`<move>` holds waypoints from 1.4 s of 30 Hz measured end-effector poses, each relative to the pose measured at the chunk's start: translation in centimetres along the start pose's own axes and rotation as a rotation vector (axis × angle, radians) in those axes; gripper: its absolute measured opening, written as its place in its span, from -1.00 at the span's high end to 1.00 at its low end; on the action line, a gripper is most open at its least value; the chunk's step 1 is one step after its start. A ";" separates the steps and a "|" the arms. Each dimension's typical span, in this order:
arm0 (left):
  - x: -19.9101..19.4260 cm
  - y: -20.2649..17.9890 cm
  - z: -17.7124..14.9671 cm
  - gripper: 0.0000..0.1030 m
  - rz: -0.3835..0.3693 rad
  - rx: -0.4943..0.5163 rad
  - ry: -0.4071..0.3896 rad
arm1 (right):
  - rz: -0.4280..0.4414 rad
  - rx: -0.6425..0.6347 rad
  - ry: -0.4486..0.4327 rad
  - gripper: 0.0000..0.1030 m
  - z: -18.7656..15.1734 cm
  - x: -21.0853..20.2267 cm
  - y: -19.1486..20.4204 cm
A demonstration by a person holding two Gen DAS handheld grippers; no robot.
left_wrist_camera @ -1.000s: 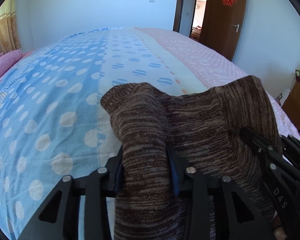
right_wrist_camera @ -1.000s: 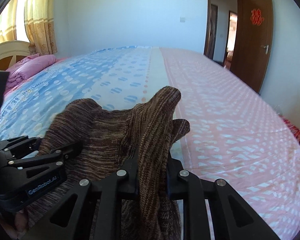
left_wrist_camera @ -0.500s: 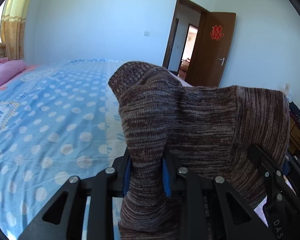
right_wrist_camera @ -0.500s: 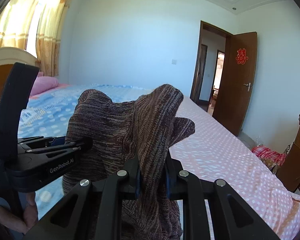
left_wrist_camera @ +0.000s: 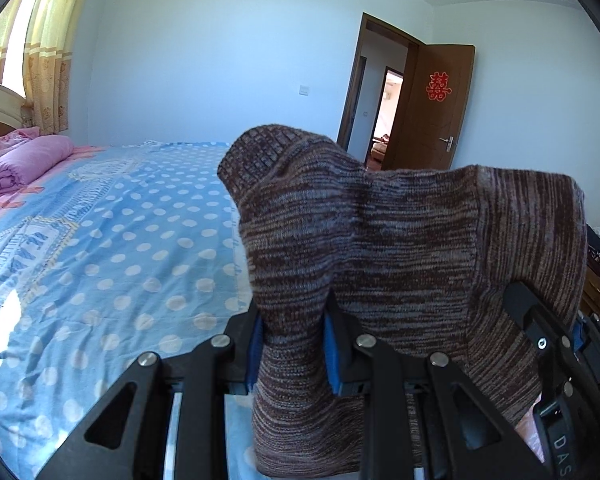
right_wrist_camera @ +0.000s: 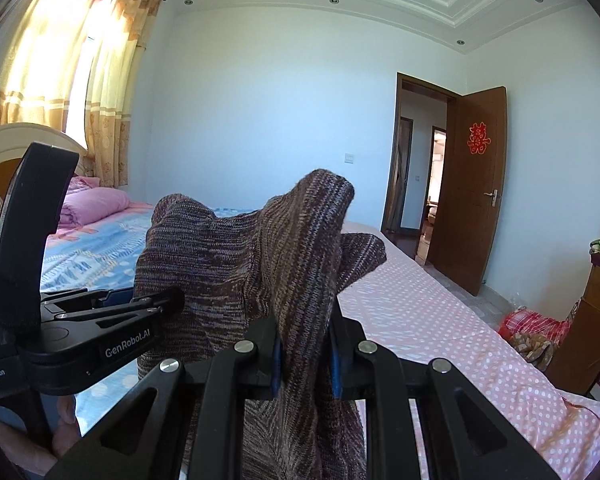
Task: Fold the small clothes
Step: 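Lift the folded sweater with both grippers and carry it along the bed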
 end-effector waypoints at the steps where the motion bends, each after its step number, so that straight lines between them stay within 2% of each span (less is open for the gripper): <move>1: -0.4 0.2 0.0 0.48 0.000 0.001 0.002 | 0.004 0.004 -0.005 0.65 0.2 -0.4 0.1; 10: -3.7 -0.5 -0.8 0.48 -0.013 0.016 0.000 | 0.014 0.052 -0.013 0.65 -0.2 -2.7 -0.7; 17: -4.3 -2.3 -2.2 0.48 -0.045 0.021 0.024 | -0.004 0.085 0.014 0.65 -1.4 -3.5 -2.4; 42: -1.8 -13.3 -5.4 0.51 -0.216 0.146 0.105 | -0.180 0.184 0.041 0.65 -4.6 -5.4 -9.4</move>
Point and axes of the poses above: each gripper's, at about its wrist camera, not at the fingertips, and x roughly the way its jaws point, y to its left, z to its top, the point moved 6 cm from there along x, roughly the way its jaws point, and after that the axes turned 6 degrees about -z, right-handed, at the moved point
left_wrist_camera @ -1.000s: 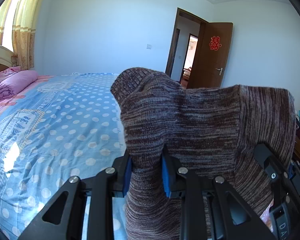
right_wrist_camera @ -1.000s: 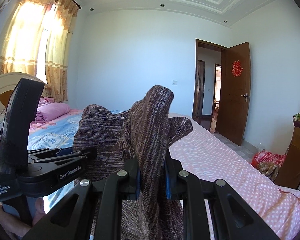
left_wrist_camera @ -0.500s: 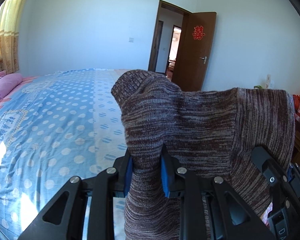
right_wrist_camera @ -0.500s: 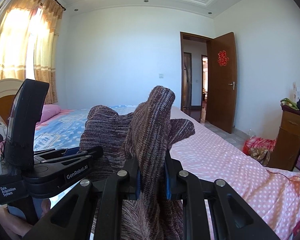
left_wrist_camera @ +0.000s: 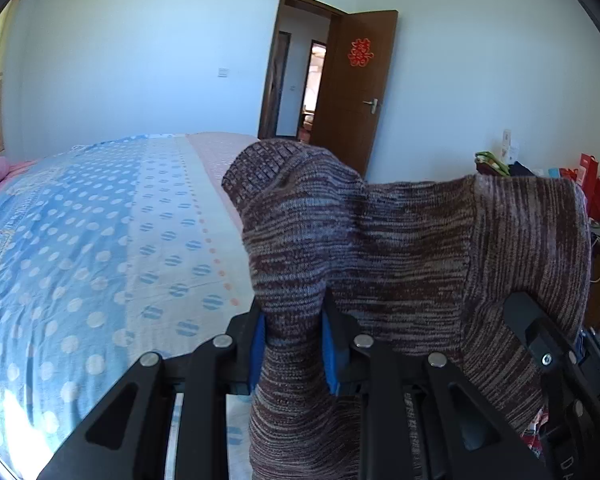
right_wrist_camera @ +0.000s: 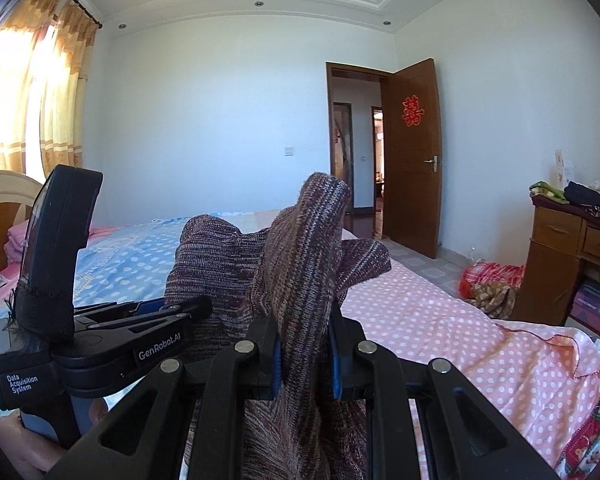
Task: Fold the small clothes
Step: 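Lift the folded sweater with both grippers and carry it along the bed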
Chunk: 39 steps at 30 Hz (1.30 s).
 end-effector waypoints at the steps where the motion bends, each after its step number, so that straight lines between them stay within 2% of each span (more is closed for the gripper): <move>1: 0.3 -0.5 0.1 0.51 -0.008 0.005 0.004 | -0.010 0.006 0.001 0.65 0.0 0.0 -0.4; 9: 4.3 -4.0 0.4 0.51 -0.057 0.038 0.034 | -0.083 0.025 0.029 0.65 -0.7 1.3 -3.3; 24: 11.8 -8.8 -0.5 0.51 -0.067 0.088 0.126 | -0.183 0.008 0.136 0.66 -2.9 6.0 -8.3; 32: 16.1 -9.0 -1.5 0.51 -0.043 0.068 0.191 | -0.213 -0.051 0.211 0.66 -4.1 10.1 -9.4; 39: 18.9 -8.3 -2.9 0.51 0.000 0.037 0.257 | -0.226 -0.083 0.344 0.66 -6.9 13.5 -11.2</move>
Point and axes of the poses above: each gripper's, at about its wrist camera, not at the fingertips, and x roughly the way its jaws point, y to its left, z to its top, the point moved 6 cm from there along x, roughly the way its jaws point, and after that the axes turned 6 degrees about -z, right-handed, at the moved point
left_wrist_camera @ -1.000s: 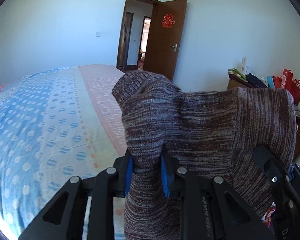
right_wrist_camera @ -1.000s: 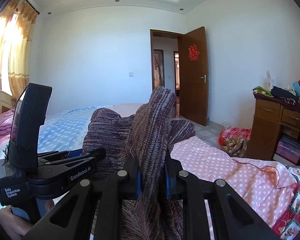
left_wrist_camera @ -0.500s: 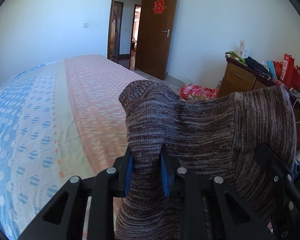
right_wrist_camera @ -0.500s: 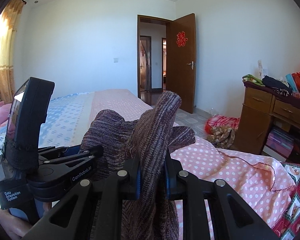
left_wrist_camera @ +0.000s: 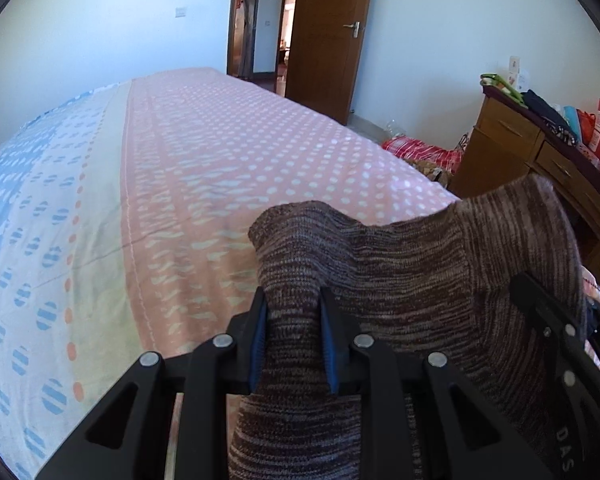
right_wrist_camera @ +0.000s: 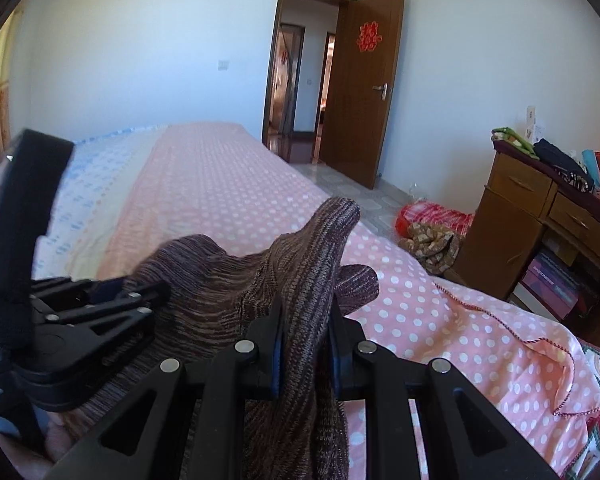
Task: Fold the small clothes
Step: 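Lift the folded sweater with both grippers and carry it along the bed, then lower the folded sweater onto the pink sheet and open both grippers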
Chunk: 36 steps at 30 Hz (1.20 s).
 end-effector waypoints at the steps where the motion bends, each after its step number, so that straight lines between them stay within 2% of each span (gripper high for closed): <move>1: 0.1 0.1 0.0 0.51 0.002 -0.004 0.005 | 0.009 0.013 0.022 0.66 0.1 0.4 -0.3; 6: 0.9 0.0 -0.1 0.37 0.039 0.000 0.048 | 0.029 0.002 0.118 0.66 -0.5 2.3 -1.1; 9: 1.2 0.5 0.0 0.18 0.049 -0.017 0.071 | 0.032 0.004 0.165 0.66 -1.0 3.4 -1.7; 11: 1.4 0.8 0.0 -0.01 0.065 -0.026 0.081 | 0.043 0.023 0.202 0.66 -1.4 4.0 -2.0; 15: 1.9 1.2 -0.1 -0.27 0.100 -0.044 0.086 | 0.069 0.051 0.253 0.66 -1.5 5.4 -2.8; 17: 2.1 1.4 0.0 -0.54 0.136 -0.038 0.087 | 0.070 0.038 0.252 0.65 -1.4 5.7 -2.9; 19: 2.3 2.0 0.1 -0.73 0.161 -0.049 0.099 | 0.080 0.037 0.253 0.64 -1.3 6.1 -3.1; 23: 2.3 3.3 -0.3 -0.93 0.089 -0.063 0.163 | 0.142 0.123 0.269 0.58 -1.5 6.5 -4.1; 24: 2.1 3.6 -0.6 -0.97 0.070 -0.064 0.181 | 0.147 0.145 0.274 0.49 -1.7 6.4 -4.5; 25: 1.7 4.1 -1.0 -0.99 0.044 -0.072 0.197 | 0.145 0.155 0.275 0.40 -1.7 6.3 -4.7; 29: 0.3 5.1 -2.9 -0.99 -0.055 -0.132 0.235 | 0.140 0.153 0.268 0.30 -1.7 6.1 -4.7; 32: -1.3 5.2 -4.2 -0.99 -0.075 -0.113 0.226 | 0.140 0.156 0.240 0.25 -1.8 4.8 -4.9; 36: -3.4 5.0 -5.7 -0.99 -0.098 -0.082 0.213 | 0.174 0.207 0.176 0.24 -2.7 0.2 -5.4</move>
Point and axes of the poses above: each gripper's, at about its wrist camera, not at the fingertips, and x roughly the way its jaws point, y to its left, z to its top, the point moved 6 cm from there along x, roughly the way its jaws point, and after that the axes turned 6 degrees about -z, right-handed, at the moved point
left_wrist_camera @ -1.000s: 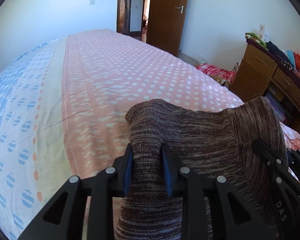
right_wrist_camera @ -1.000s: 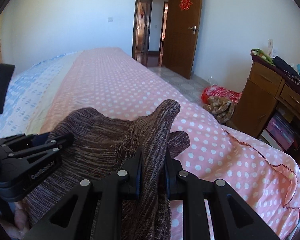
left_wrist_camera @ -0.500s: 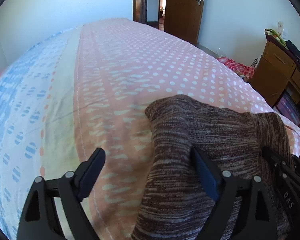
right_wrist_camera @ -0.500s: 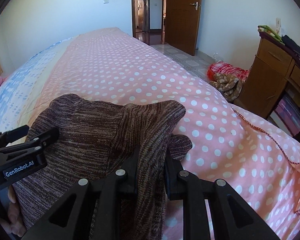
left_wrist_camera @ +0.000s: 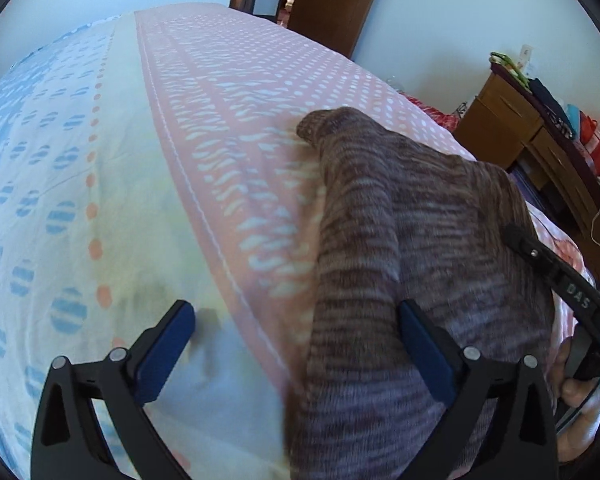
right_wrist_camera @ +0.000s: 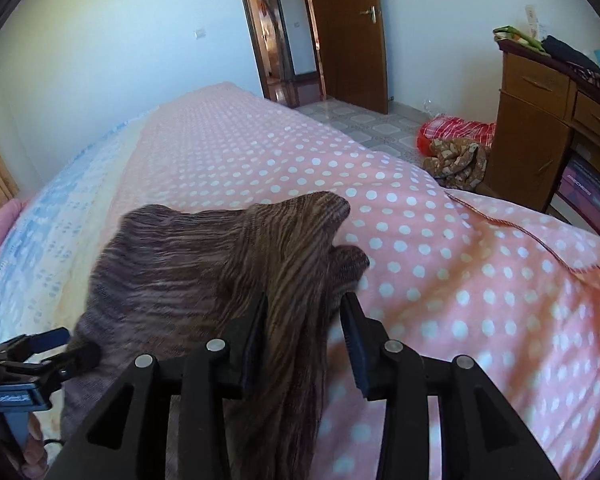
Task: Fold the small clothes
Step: 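Lower the folded sweater onto the pink sheet and open both grippers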
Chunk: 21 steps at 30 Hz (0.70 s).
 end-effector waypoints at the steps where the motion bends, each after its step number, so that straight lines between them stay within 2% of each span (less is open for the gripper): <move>1: -0.1 -0.4 -0.5 -0.99 -0.002 0.024 0.002 | 0.018 0.004 -0.006 0.24 -0.4 -0.9 0.1; 2: -0.2 -0.6 -1.0 -0.99 -0.002 0.047 0.005 | 0.036 0.009 -0.009 0.23 -1.1 -2.0 0.1; 4: -0.1 -1.0 -1.8 -0.99 -0.007 0.076 0.018 | 0.064 0.010 0.007 0.02 -2.6 -3.6 0.4; 5: 0.0 -1.2 -2.3 -1.00 -0.020 0.081 0.027 | 0.075 0.004 0.024 -0.02 -3.6 -4.2 0.6; 10: -0.5 -2.6 -4.8 -1.00 0.012 0.195 0.050 | 0.077 -0.020 0.104 -0.02 -8.2 -5.5 1.2; 14: -0.7 -3.6 -6.4 -0.98 0.025 0.243 0.056 | 0.070 -0.040 0.097 -0.02 -9.7 -6.4 1.4; 15: -0.8 -3.8 -6.6 -0.97 0.030 0.245 0.053 | 0.066 -0.045 0.098 0.05 -9.8 -6.5 1.4; 16: -0.9 -3.9 -6.7 -0.90 0.034 0.243 0.051 | 0.071 -0.046 0.096 0.30 -9.9 -6.7 1.5; 17: -1.1 -4.1 -6.8 -0.77 0.032 0.241 0.049 | 0.085 -0.043 0.101 0.46 -9.9 -6.8 1.6; 18: -1.2 -4.3 -6.9 -0.69 0.024 0.240 0.049 | 0.094 -0.033 0.106 0.57 -9.9 -6.9 1.5; 20: -1.5 -5.0 -7.0 -0.21 0.006 0.241 0.045 | 0.099 -0.033 0.112 0.70 -9.9 -7.1 1.7; 21: -1.8 -5.1 -7.2 -0.11 0.008 0.242 0.042 | 0.101 -0.030 0.113 0.75 -9.9 -7.3 1.8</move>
Point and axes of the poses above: each gripper's, at about its wrist camera, not at the fingertips, and x roughly the way its jaws point, y to its left, z to its top, the point moved 6 cm from there along x, roughly the way its jaws point, and after that the axes turned 6 degrees about -z, right-handed, at the moved point
